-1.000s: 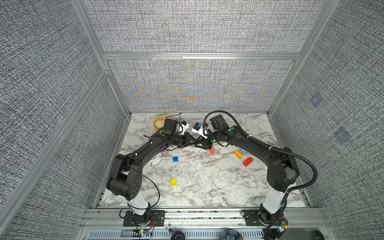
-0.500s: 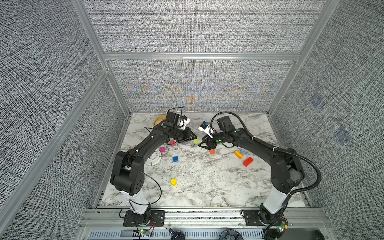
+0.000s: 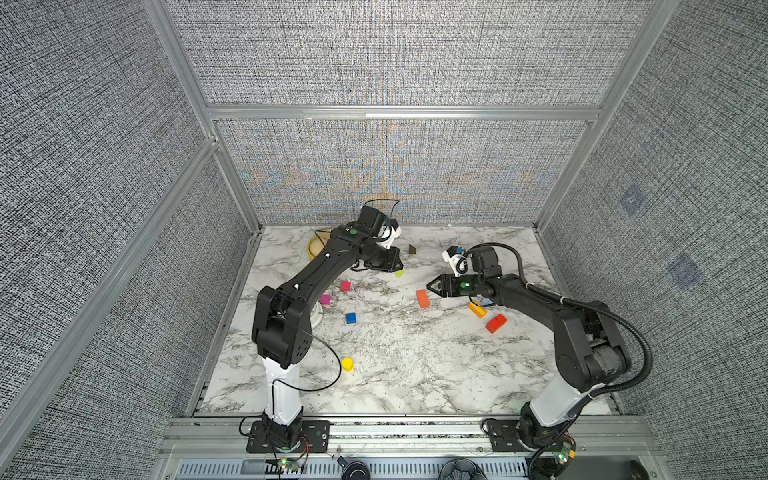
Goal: Build the wood block tower
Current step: 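Carry the lime cube over the orange block with the left gripper while the right withdraws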
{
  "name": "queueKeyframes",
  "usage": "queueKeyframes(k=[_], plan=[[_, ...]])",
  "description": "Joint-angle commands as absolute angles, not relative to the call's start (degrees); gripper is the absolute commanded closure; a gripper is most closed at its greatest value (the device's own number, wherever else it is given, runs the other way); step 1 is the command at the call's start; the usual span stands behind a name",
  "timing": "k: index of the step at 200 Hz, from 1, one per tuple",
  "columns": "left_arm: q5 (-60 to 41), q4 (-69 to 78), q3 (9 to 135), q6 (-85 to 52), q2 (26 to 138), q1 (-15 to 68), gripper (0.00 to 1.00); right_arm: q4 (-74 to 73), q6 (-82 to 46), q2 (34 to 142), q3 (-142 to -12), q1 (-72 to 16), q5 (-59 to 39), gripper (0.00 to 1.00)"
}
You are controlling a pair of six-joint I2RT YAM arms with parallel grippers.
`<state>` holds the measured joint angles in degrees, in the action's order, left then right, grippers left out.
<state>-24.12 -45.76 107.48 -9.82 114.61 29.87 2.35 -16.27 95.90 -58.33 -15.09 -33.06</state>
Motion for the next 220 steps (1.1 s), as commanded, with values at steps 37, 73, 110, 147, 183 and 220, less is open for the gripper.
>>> queueKeyframes(k=[37,73,110,147,183,220], plan=[[-24.9,-52.1,118.1,10.8,122.7,33.3,0.94,-17.9,-35.9,89.0,-42.8,-9.2,-33.8,0.40],[-26.5,-52.1,121.6,19.3,126.0,35.8,0.94,-17.6,-36.5,84.6,-38.6,-8.0,-33.3,0.41],[-27.4,-51.9,124.8,23.5,130.1,36.3,0.94,-16.0,-36.5,81.5,-36.4,-7.2,-32.5,0.41],[-26.0,-53.8,127.9,28.8,134.1,36.5,0.94,-13.6,-34.8,80.1,-36.3,-6.9,-31.5,0.41],[-26.3,-55.7,130.8,32.0,137.1,36.5,0.94,-18.8,-36.9,85.0,-35.9,-6.4,-34.4,0.41],[-27.9,-53.3,129.6,32.9,138.2,36.5,0.94,-22.0,-38.2,88.9,-36.0,-5.9,-36.3,0.42]])
